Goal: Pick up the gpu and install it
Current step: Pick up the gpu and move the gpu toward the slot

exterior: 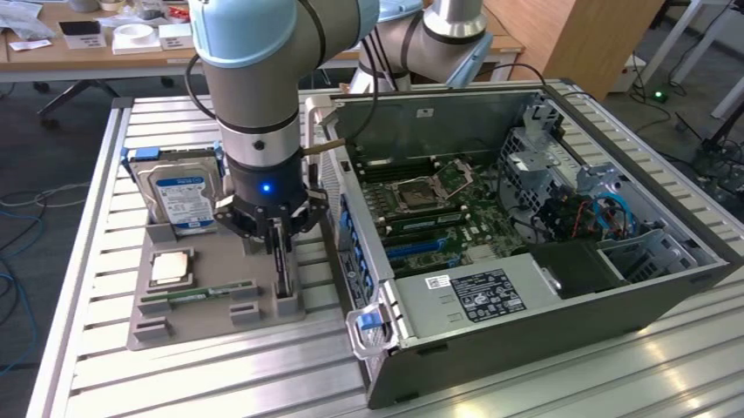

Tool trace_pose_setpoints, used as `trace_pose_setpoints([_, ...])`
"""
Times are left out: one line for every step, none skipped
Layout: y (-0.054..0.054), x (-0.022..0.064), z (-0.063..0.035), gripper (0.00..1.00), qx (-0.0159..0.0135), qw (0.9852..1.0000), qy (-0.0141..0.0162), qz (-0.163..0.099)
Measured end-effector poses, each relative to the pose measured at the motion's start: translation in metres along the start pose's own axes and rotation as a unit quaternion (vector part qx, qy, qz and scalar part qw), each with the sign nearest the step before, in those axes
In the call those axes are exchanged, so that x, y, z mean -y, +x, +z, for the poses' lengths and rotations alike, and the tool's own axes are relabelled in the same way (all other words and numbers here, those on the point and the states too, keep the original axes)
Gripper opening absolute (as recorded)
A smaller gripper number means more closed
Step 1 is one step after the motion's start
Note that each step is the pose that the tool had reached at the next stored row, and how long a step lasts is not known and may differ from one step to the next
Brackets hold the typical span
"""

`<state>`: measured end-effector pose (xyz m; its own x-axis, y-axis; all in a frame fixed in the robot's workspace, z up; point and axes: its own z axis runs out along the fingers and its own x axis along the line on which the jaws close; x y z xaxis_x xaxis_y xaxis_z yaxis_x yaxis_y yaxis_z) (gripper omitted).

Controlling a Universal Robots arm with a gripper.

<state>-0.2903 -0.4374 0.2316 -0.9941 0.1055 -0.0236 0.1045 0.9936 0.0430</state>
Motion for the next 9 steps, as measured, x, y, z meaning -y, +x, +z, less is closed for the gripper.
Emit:
trace_pose_setpoints([0.0000, 0.0000, 0.0000, 0.38, 0.0000, 1.0000, 0.0000, 0.000])
trace_pose_setpoints([0.0000, 0.0000, 0.0000, 0.31, 0.0000, 1.0000, 0.0000, 0.000])
trace_pose_setpoints([0.0000, 0.0000, 0.0000, 0.31, 0.0000, 1.0000, 0.0000, 0.000])
trace_pose_setpoints([0.0000, 0.0000, 0.0000, 0.31, 0.0000, 1.0000, 0.0000, 0.000])
trace_pose_setpoints([0.0000, 0.0000, 0.0000, 0.31, 0.0000, 1.0000, 0.0000, 0.000])
trace_pose_setpoints([0.0000, 0.0000, 0.0000, 0.31, 0.0000, 1.0000, 0.0000, 0.000])
trace_pose_setpoints([0.0000, 0.0000, 0.0000, 0.31, 0.0000, 1.0000, 0.0000, 0.000])
trace_pose_setpoints([0.0000, 0.0000, 0.0000, 0.31, 0.0000, 1.0000, 0.0000, 0.000])
trace_pose_setpoints([0.0000, 0.0000, -0.0001, 0.29, -0.0001, 1.0000, 0.0000, 0.000])
